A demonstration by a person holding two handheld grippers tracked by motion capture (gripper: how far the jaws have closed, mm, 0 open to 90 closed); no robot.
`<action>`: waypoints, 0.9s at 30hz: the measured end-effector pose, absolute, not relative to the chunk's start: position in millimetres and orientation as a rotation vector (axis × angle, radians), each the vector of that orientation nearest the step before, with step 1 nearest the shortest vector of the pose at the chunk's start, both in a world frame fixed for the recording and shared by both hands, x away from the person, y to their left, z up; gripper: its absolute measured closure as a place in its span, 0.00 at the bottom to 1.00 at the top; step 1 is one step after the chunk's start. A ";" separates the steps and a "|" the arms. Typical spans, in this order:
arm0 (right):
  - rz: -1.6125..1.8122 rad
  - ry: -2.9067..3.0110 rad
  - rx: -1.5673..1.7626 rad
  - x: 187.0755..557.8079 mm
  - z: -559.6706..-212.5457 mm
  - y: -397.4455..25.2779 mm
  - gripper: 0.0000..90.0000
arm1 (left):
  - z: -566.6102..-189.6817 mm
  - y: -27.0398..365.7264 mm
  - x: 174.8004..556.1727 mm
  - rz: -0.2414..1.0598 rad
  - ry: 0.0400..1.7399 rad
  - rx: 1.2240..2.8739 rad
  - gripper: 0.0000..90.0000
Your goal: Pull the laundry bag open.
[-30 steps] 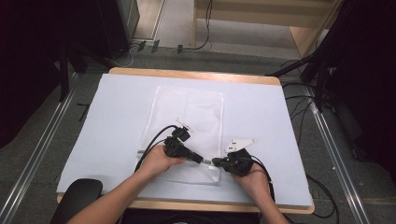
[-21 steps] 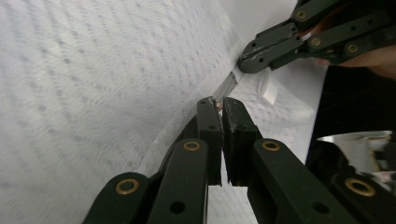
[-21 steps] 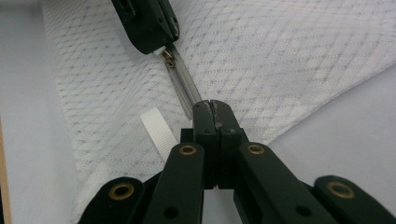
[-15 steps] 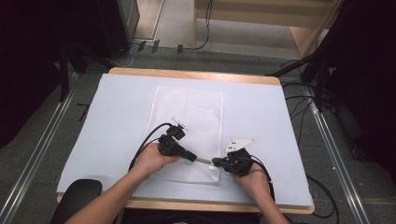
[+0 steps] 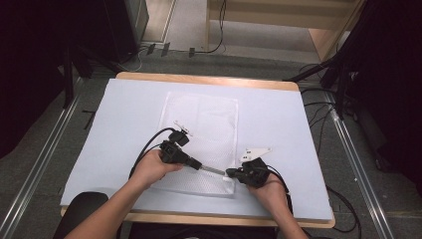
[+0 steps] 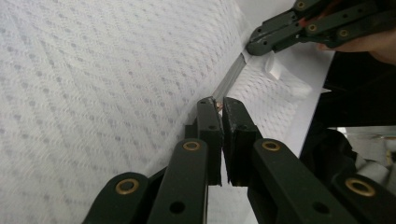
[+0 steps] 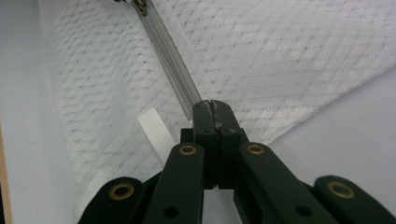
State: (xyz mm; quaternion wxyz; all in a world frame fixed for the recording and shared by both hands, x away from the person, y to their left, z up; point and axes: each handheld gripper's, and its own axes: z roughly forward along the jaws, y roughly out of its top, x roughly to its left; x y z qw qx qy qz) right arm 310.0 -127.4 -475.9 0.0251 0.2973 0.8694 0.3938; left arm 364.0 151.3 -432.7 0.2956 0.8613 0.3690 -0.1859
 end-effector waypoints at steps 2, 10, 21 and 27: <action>1.216 2.689 0.919 310.1 -475.8 -127.3 1.00 | -430.5 155.0 363.9 -0.497 0.984 2.286 0.98; 1.219 2.690 0.918 310.3 -475.9 -127.3 1.00 | -429.7 166.3 367.2 -0.509 0.992 2.284 0.98; 1.221 2.691 0.930 310.4 -476.0 -127.4 1.00 | -428.0 181.8 367.8 -0.502 1.015 2.274 0.98; 1.221 2.695 0.929 310.9 -475.9 -127.5 1.00 | -427.3 195.8 368.0 -0.500 1.039 2.259 0.98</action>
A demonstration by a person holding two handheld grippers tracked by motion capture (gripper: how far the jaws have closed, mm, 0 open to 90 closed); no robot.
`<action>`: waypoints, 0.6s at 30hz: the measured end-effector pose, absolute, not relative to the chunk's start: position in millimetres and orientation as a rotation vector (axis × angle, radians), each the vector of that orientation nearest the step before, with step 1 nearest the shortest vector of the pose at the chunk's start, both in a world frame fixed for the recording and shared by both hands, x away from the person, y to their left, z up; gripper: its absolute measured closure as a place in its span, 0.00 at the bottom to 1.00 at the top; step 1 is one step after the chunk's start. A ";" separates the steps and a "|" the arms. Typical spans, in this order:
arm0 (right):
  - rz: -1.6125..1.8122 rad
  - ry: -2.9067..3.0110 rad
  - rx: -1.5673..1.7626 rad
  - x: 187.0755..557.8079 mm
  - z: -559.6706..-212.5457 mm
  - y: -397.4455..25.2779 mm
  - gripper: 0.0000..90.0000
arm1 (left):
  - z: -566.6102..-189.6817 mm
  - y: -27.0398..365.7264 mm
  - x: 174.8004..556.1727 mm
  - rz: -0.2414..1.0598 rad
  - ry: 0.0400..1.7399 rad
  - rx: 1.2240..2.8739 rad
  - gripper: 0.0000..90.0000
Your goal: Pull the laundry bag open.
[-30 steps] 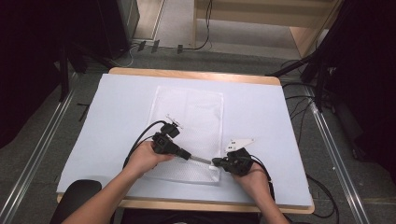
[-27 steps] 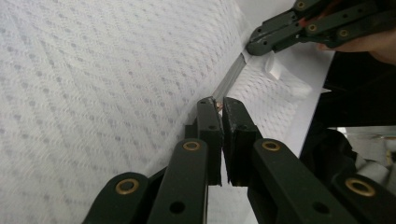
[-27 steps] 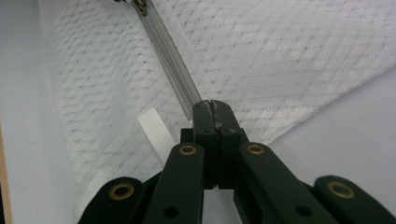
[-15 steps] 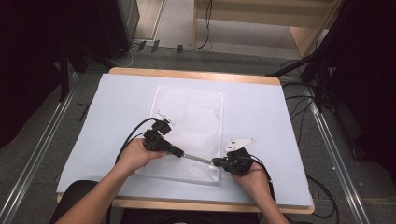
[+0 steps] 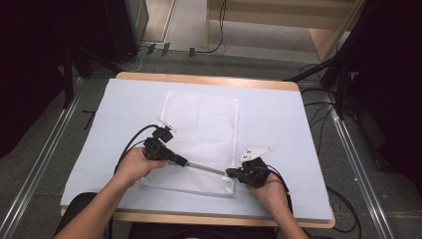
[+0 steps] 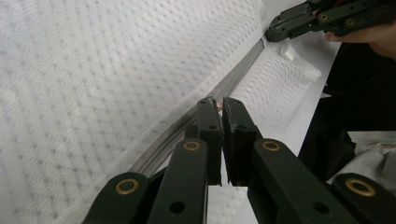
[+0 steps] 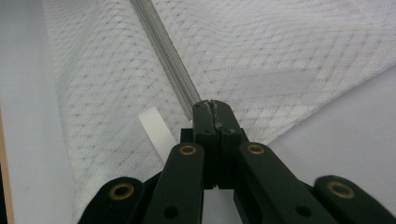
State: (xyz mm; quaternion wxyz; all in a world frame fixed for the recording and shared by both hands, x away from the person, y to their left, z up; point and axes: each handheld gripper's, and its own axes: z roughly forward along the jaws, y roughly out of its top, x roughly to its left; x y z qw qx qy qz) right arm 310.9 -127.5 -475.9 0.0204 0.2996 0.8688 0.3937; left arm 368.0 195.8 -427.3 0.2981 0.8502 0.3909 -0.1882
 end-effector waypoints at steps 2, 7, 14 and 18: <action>1.223 2.695 0.923 311.5 -476.1 -127.6 1.00 | -427.1 200.3 367.6 -0.491 1.049 2.253 0.98; 1.224 2.699 0.922 312.0 -476.1 -127.7 1.00 | -426.0 211.5 367.1 -0.483 1.067 2.236 0.98; 1.217 2.704 0.925 312.6 -475.4 -127.0 1.00 | -426.0 219.4 366.7 -0.479 1.077 2.234 0.98; 1.209 2.716 0.921 313.6 -474.8 -127.1 1.00 | -427.1 221.8 366.9 -0.483 1.086 2.241 0.98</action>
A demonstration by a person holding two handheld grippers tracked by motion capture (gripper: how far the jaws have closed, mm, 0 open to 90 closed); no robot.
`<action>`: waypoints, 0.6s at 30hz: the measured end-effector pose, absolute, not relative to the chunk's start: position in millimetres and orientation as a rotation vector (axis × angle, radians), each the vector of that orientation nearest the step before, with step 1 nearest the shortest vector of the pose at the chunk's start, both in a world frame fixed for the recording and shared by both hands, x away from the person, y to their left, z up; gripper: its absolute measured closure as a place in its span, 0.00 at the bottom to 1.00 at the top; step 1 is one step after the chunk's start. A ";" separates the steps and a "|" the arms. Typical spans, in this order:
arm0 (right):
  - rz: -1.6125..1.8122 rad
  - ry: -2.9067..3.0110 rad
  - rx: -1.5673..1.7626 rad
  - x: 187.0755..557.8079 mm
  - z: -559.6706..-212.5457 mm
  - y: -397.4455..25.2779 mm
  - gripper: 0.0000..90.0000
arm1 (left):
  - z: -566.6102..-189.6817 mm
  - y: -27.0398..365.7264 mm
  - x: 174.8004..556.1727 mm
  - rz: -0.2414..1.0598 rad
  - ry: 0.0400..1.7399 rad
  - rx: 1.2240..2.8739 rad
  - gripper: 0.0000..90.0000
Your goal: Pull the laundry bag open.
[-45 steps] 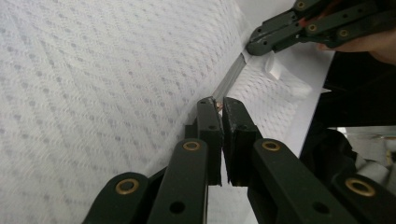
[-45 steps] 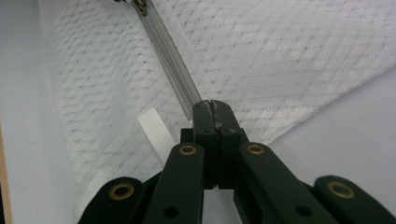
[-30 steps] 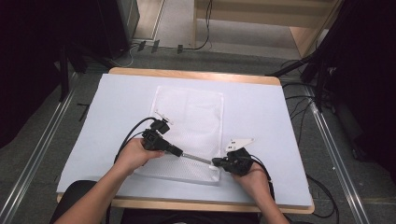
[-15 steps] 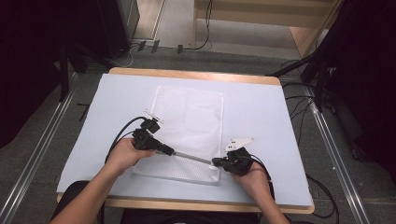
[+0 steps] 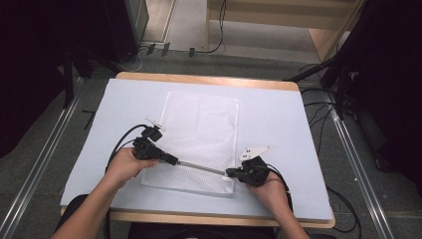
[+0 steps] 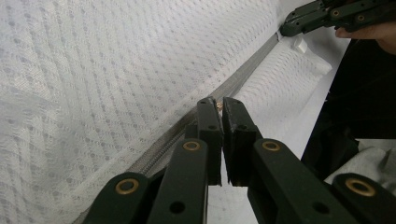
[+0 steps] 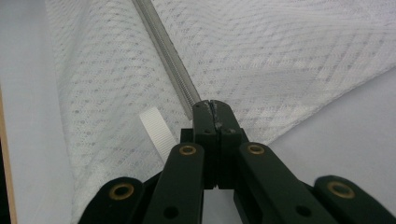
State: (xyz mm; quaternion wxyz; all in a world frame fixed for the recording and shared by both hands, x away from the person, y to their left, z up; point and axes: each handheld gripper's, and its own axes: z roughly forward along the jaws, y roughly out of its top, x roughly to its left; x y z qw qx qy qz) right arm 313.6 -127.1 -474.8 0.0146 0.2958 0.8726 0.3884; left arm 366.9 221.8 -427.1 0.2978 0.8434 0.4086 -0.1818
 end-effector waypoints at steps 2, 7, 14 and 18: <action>1.209 2.719 0.927 313.8 -474.7 -127.2 1.00 | -427.3 221.5 366.0 -0.479 1.090 2.249 0.98; 1.206 2.724 0.923 314.8 -474.4 -126.9 1.00 | -427.0 229.9 366.9 -0.475 1.123 2.237 0.98; 1.200 2.731 0.925 315.6 -474.0 -126.5 1.00 | -425.1 237.0 366.4 -0.425 1.154 2.254 0.98; 1.198 2.738 0.933 315.9 -473.7 -126.9 1.00 | -423.1 247.9 367.3 -0.411 1.184 2.245 0.98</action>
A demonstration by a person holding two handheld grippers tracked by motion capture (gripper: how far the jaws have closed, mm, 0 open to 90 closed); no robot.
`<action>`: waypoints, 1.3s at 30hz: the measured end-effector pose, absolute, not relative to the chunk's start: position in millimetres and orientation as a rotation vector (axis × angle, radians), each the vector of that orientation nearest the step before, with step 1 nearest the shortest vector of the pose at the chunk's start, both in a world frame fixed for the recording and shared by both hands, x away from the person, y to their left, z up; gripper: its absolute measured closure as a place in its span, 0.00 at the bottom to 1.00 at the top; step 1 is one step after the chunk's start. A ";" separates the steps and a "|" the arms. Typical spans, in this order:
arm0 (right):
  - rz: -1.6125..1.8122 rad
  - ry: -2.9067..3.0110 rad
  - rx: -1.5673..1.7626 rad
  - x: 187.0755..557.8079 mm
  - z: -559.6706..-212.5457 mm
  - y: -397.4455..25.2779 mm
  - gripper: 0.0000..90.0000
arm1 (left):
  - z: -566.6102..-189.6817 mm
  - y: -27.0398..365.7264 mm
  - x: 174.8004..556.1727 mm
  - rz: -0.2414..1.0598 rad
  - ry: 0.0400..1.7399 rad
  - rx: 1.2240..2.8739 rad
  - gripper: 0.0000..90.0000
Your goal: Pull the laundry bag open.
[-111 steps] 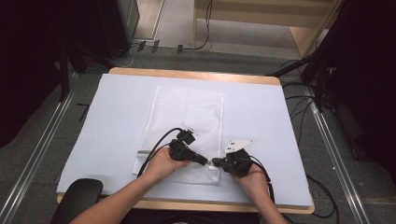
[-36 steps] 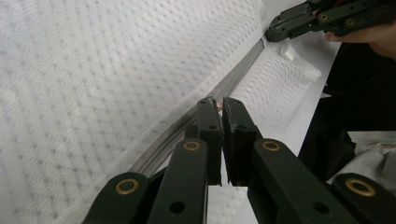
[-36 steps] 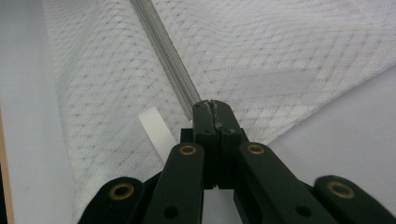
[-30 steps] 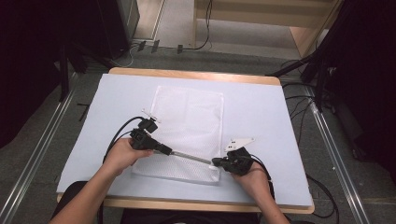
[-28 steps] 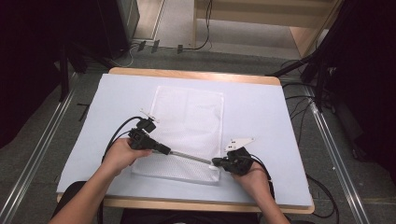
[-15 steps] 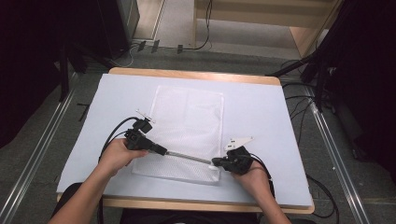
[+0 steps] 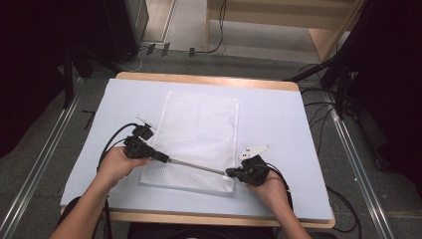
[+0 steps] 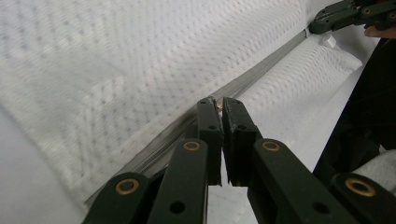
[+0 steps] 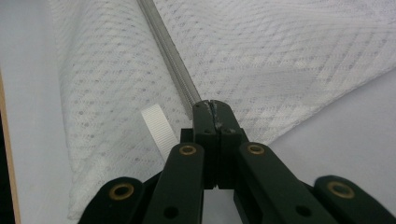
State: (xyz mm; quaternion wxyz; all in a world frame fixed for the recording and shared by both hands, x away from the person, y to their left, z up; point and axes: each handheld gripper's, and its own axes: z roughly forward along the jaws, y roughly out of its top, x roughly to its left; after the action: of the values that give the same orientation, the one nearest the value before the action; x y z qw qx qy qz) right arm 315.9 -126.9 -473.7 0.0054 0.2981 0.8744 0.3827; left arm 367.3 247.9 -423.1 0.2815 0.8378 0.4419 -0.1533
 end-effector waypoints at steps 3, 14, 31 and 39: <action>1.199 2.738 0.932 316.1 -473.8 -126.9 1.00 | -422.5 253.9 368.3 -0.365 1.205 2.261 0.98; 1.205 2.746 0.928 317.6 -473.9 -126.9 1.00 | -424.2 298.4 367.4 -0.350 1.303 2.215 0.98; 1.195 2.757 0.919 318.8 -473.0 -126.1 1.00 | -429.7 317.6 362.2 -0.318 1.345 2.200 0.98; 1.182 2.767 0.899 320.5 -471.8 -126.3 1.00 | -427.5 316.6 357.0 -0.298 1.319 2.202 0.97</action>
State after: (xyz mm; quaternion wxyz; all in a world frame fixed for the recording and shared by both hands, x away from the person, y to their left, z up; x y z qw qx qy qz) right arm 320.5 -126.3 -471.8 0.0007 0.2864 0.8811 0.3765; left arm 357.0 316.6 -427.5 0.2751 0.8192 0.4908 -0.1110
